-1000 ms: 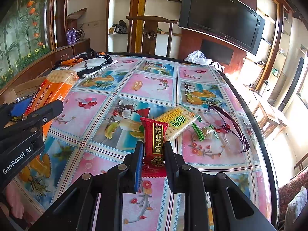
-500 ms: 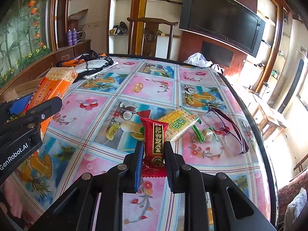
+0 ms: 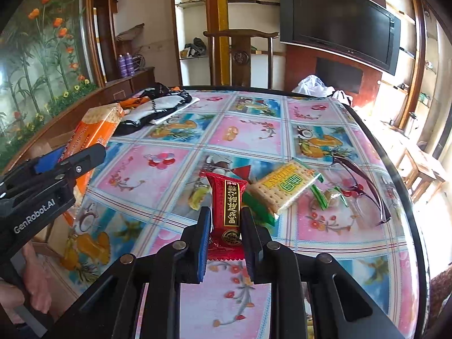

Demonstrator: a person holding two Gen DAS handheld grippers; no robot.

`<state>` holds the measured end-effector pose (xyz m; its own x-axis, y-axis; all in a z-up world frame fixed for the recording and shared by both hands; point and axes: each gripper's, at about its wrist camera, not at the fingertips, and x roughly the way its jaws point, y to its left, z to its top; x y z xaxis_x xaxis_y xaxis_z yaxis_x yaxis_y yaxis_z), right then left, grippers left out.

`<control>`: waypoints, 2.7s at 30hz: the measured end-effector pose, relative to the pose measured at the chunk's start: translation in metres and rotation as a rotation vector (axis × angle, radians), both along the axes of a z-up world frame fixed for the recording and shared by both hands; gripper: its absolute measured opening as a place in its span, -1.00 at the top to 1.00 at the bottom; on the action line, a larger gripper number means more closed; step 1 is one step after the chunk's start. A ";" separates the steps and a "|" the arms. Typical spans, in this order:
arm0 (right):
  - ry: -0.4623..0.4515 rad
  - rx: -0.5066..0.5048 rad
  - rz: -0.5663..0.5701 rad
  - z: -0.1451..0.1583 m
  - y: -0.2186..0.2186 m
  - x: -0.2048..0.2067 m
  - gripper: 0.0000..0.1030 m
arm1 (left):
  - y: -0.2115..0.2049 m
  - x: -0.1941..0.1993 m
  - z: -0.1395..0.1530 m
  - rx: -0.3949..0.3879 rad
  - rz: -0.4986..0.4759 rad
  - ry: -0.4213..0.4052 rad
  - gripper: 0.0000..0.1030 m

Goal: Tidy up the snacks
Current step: 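Lift the orange cracker pack and red candy bar and carry them over the box, then lower both snacks into the box and open both grippers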

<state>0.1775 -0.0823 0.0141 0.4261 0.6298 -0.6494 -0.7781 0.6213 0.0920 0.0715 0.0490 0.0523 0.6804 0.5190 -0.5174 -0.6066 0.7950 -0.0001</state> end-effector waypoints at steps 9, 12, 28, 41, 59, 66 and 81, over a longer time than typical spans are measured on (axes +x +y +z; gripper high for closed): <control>-0.013 0.059 0.063 0.004 0.003 -0.013 0.57 | 0.014 -0.025 0.008 -0.007 0.060 -0.050 -0.02; -0.012 0.078 0.083 0.005 0.005 -0.018 0.57 | 0.020 -0.034 0.010 -0.009 0.083 -0.060 -0.02; 0.052 0.155 0.172 0.013 0.045 -0.062 0.56 | 0.055 -0.079 0.013 -0.057 0.198 -0.117 -0.02; 0.088 0.158 0.344 0.010 0.107 -0.128 0.55 | 0.107 -0.153 -0.008 -0.157 0.379 -0.127 -0.02; 0.140 0.087 0.496 -0.012 0.177 -0.174 0.54 | 0.139 -0.173 -0.028 -0.241 0.443 -0.041 -0.02; 0.142 0.081 0.511 -0.017 0.179 -0.177 0.53 | 0.142 -0.169 -0.031 -0.250 0.437 -0.026 -0.02; 0.117 0.086 0.545 -0.012 0.174 -0.184 0.53 | 0.140 -0.174 -0.027 -0.236 0.445 -0.062 -0.02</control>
